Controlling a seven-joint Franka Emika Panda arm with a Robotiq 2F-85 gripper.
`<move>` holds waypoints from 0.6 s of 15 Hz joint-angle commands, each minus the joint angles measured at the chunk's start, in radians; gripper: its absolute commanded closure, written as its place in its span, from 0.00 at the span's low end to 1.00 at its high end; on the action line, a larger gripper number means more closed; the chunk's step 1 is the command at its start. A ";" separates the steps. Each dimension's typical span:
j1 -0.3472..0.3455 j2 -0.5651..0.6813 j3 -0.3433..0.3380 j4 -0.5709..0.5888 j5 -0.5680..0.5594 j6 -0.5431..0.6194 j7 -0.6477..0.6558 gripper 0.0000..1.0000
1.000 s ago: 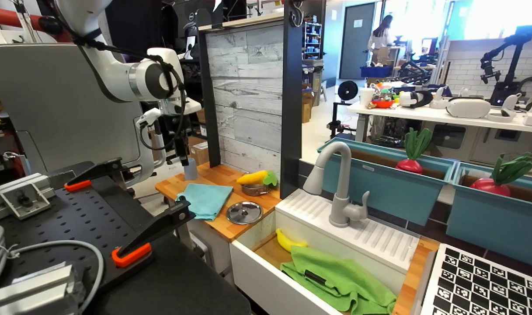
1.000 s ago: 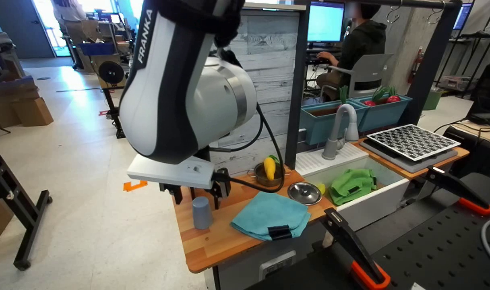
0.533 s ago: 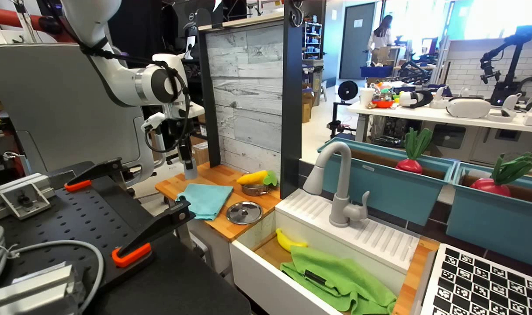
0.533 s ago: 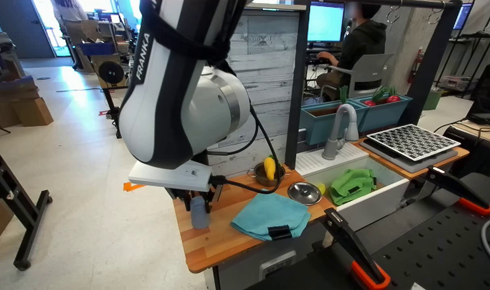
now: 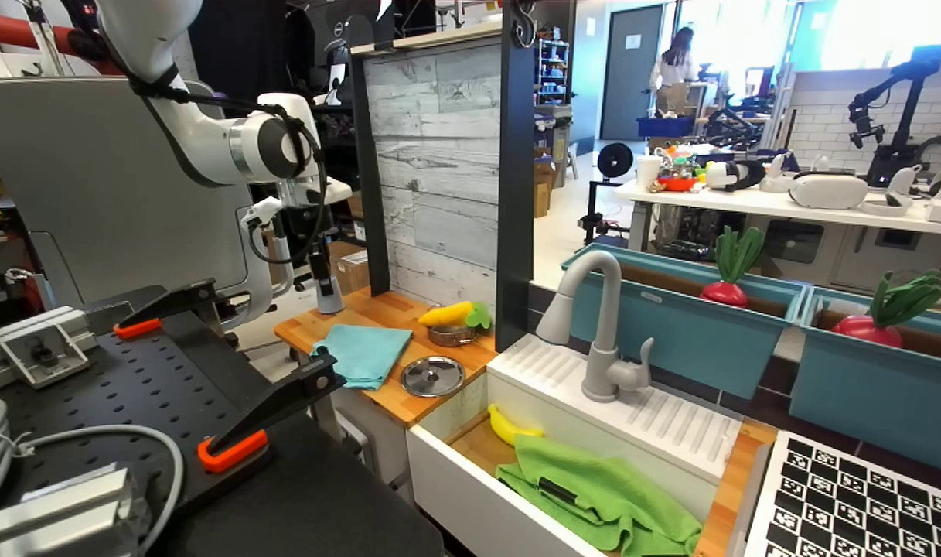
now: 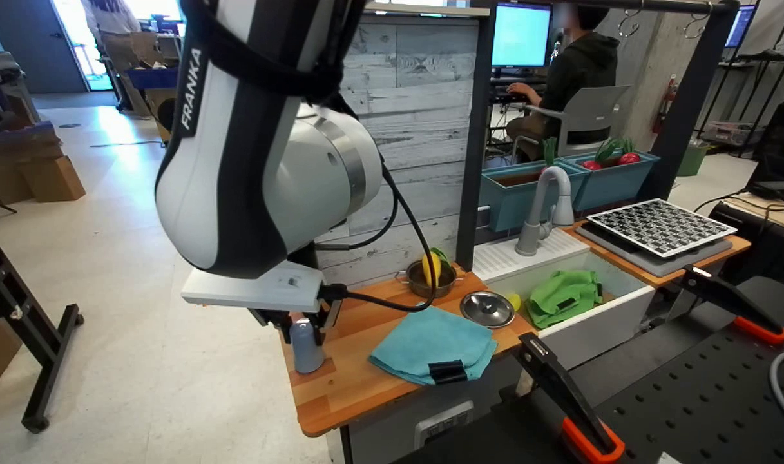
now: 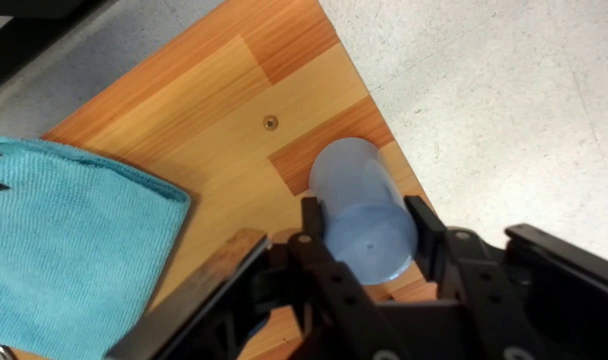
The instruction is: Move the upside down cup to the right.
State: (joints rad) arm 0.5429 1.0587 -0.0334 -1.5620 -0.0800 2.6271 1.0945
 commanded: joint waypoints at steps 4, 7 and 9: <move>0.013 -0.046 -0.063 -0.068 -0.020 0.008 -0.008 0.81; -0.006 -0.055 -0.083 -0.084 -0.020 0.013 -0.018 0.81; -0.018 -0.062 -0.094 -0.099 -0.018 0.023 -0.015 0.81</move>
State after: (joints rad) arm 0.5428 1.0412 -0.1179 -1.6057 -0.0934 2.6297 1.0916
